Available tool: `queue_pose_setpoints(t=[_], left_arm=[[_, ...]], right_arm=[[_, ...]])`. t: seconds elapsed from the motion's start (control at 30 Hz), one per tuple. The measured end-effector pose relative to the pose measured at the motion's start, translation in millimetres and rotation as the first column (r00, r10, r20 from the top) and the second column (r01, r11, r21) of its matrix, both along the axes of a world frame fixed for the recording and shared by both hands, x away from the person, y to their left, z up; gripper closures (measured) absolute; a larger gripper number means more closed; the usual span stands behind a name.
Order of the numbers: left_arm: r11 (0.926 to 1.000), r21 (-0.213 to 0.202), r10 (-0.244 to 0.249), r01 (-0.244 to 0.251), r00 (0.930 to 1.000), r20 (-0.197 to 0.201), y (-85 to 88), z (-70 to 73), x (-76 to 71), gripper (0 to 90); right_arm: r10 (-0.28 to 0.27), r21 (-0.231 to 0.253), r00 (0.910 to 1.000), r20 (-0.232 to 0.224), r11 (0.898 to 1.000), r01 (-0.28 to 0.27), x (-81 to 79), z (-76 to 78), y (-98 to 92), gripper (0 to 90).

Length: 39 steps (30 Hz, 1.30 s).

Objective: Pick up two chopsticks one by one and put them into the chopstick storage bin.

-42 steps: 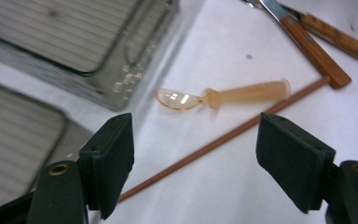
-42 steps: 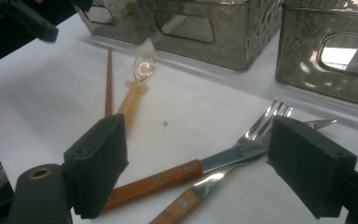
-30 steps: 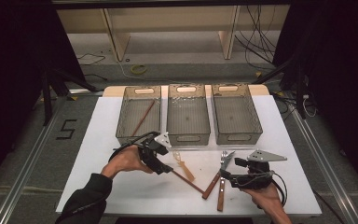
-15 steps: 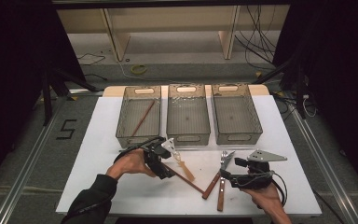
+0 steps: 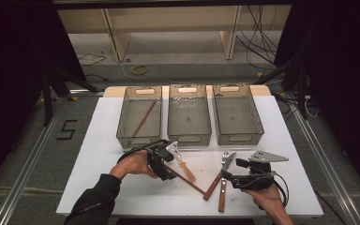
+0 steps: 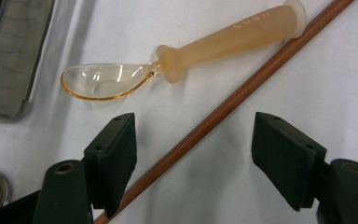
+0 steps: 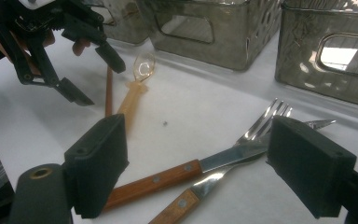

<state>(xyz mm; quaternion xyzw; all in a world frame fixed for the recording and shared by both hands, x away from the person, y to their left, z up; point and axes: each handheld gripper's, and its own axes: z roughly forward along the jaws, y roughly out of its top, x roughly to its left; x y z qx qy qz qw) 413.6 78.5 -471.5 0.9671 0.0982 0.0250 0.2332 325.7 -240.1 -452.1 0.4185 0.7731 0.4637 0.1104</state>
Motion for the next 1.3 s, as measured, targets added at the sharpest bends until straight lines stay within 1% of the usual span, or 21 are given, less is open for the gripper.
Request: queue_pose_setpoints(t=[0.03, 0.07, 0.13, 0.3, 0.33, 0.37, 0.43, 0.5, 0.53, 0.67, 0.7, 0.87, 0.97, 1.0, 1.07, 1.1, 1.17, 1.2, 1.23, 1.27, 1.3], left_arm=[[1.0000, 0.004, -0.004, 0.004, 1.0000, -0.003, -0.2, -0.2, 0.2, 31.1], [0.9996, 0.019, -0.019, 0.019, 0.9998, -0.005, -0.5, -0.6, 1.1, 31.6], [0.9991, 0.032, -0.027, 0.027, 0.9996, -0.006, -1.7, -2.0, 1.2, 32.9], [0.9984, 0.047, -0.031, 0.032, 0.9995, -0.010, -3.3, -3.1, 0.8, 36.2], [0.9980, 0.054, -0.030, 0.031, 0.9995, -0.011, -3.9, -2.8, 0.0, 36.7], [0.9967, 0.069, -0.042, 0.043, 0.9990, -0.012, -3.8, -1.8, 0.1, 37.7], [0.9944, 0.088, -0.057, 0.058, 0.9982, -0.018, -3.8, -0.6, -2.0, 40.9], [0.9931, 0.100, -0.059, 0.061, 0.9980, -0.024, -3.3, 0.1, -3.0, 43.9], [0.9918, 0.111, -0.062, 0.063, 0.9980, -0.016, -3.1, 0.7, -3.8, 45.6], [0.9878, 0.137, -0.071, 0.073, 0.9973, -0.021, -4.1, 2.2, -6.5, 51.5], [0.9846, 0.154, -0.081, 0.083, 0.9965, -0.020, -4.0, 3.0, -7.0, 53.3], [0.9815, 0.171, -0.083, 0.087, 0.9961, -0.030, -1.4, 3.6, -12.0, 62.4], [0.9749, 0.193, -0.108, 0.112, 0.9937, -0.032, 0.4, 4.6, -15.6, 69.2], [0.9754, 0.189, -0.109, 0.113, 0.9936, -0.032, 0.9, 4.3, -16.9, 70.2], [0.9699, 0.203, -0.130, 0.134, 0.9910, -0.031, 1.9, 4.8, -18.6, 72.1], [0.9691, 0.205, -0.133, 0.137, 0.9906, -0.032, 1.9, 4.7, -20.3, 73.3], [0.9624, 0.220, -0.157, 0.160, 0.9872, -0.031, 2.5, 5.2, -22.2, 75.9], [0.9635, 0.213, -0.160, 0.162, 0.9867, -0.031, 3.0, 4.8, -23.4, 77.0], [0.9624, 0.212, -0.166, 0.169, 0.9855, -0.032, 3.6, 4.8, -24.1, 77.9], [0.9590, 0.214, -0.184, 0.186, 0.9825, -0.033, 4.5, 5.0, -24.6, 78.7], [0.9574, 0.214, -0.192, 0.194, 0.9809, -0.031, 5.0, 4.9, -25.5, 79.4]], right_arm=[[0.001, -0.001, 1.0000, 0.001, 1.000, -0.001, -0.1, -0.2, 0.0, 21.2], [0.000, -0.001, 1.0000, 0.000, 1.000, 0.000, -0.2, -0.3, 0.2, 21.1], [0.002, -0.003, 1.0000, -0.002, 1.000, -0.002, 0.1, -0.5, 0.3, 21.1], [0.000, -0.002, 1.0000, -0.002, 1.000, 0.000, 0.2, -0.5, 0.0, 21.1], [0.000, -0.002, 1.0000, -0.003, 1.000, 0.000, 0.2, -0.4, 0.0, 21.1], [0.000, -0.002, 1.0000, -0.003, 1.000, 0.000, 0.1, -0.4, 0.1, 21.2], [0.000, -0.003, 1.0000, -0.002, 1.000, 0.000, 0.1, -0.5, 0.0, 21.2], [-0.001, -0.004, 1.0000, -0.003, 1.000, 0.001, 0.1, -0.5, -0.1, 21.3], [0.000, -0.004, 1.0000, -0.001, 1.000, 0.000, 0.2, -0.5, -0.3, 21.3], [-0.002, -0.005, 1.0000, -0.004, 1.000, 0.002, 0.5, -0.8, -0.2, 21.3], [-0.002, -0.006, 1.0000, -0.003, 1.000, 0.002, 0.5, -0.7, -0.2, 21.3], [-0.002, -0.007, 1.0000, -0.004, 1.000, 0.002, 0.3, -0.8, -0.3, 21.4], [-0.002, -0.008, 1.0000, -0.002, 1.000, 0.002, 0.2, -0.6, -0.2, 21.5], [-0.002, -0.008, 1.0000, -0.005, 1.000, 0.002, 0.1, -0.5, -0.2, 21.5], [-0.002, -0.010, 1.0000, -0.005, 1.000, 0.002, 0.4, -0.8, -0.2, 21.5], [-0.003, -0.010, 1.0000, -0.005, 1.000, 0.003, 0.5, -0.8, -0.2, 21.5], [-0.003, -0.010, 1.0000, -0.004, 1.000, 0.003, 0.4, -0.7, -0.2, 21.6], [-0.003, -0.009, 1.0000, -0.004, 1.000, 0.003, 0.5, -0.8, -0.3, 21.6], [-0.003, -0.010, 1.0000, -0.005, 1.000, 0.003, 0.6, -0.9, -0.3, 21.6], [-0.003, -0.011, 1.0000, -0.005, 1.000, 0.003, 0.6, -0.9, -0.3, 21.6], [-0.003, -0.010, 1.0000, -0.007, 1.000, 0.003, 0.4, -0.8, -0.1, 21.6]])
